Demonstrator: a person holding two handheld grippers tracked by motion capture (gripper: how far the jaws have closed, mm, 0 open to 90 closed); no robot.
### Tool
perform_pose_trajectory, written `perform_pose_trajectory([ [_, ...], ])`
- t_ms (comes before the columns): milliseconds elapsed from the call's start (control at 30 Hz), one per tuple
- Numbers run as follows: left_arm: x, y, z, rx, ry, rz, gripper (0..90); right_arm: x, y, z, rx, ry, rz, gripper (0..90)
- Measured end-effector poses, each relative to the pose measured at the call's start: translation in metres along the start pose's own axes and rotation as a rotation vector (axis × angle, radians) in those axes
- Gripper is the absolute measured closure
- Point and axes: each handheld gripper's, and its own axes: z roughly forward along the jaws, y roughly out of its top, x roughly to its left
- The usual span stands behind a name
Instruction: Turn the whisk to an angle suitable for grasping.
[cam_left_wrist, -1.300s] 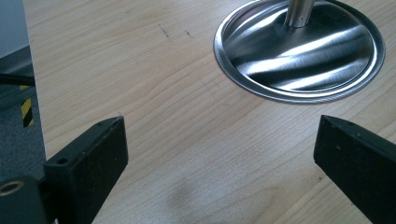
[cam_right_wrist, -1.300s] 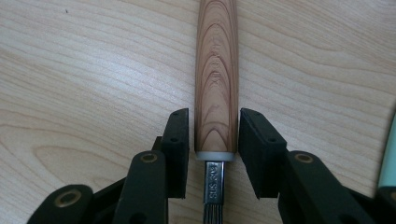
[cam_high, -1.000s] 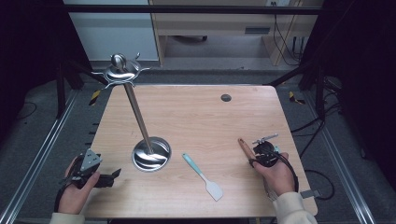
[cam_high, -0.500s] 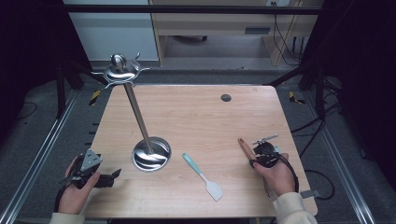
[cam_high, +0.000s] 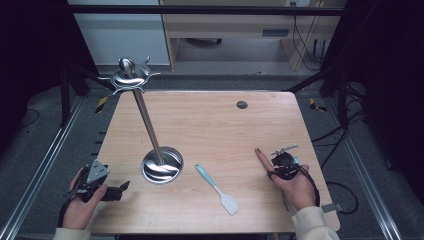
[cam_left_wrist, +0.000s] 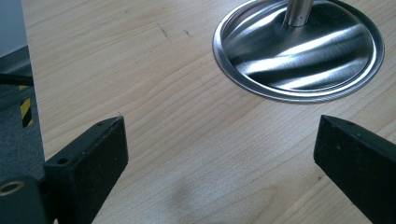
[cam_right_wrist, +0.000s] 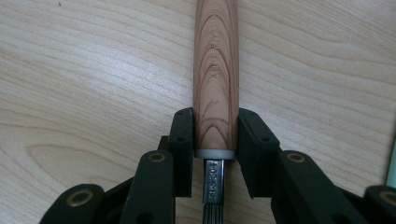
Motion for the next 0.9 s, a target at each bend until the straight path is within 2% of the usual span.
perform_pose_trajectory([
  [500, 0.0001, -0.0001, 0.0002, 0.0, -0.001, -0.001, 2.6, -0.0029, 0.0002, -0.0005, -0.002, 0.02, 0.013, 69.6],
  [900, 0.0005, -0.0002, 0.0003, -0.001, -0.002, -0.001, 2.6, -0.0036, 0.0031, -0.0069, -0.042, 0.044, 0.016, 69.8],
])
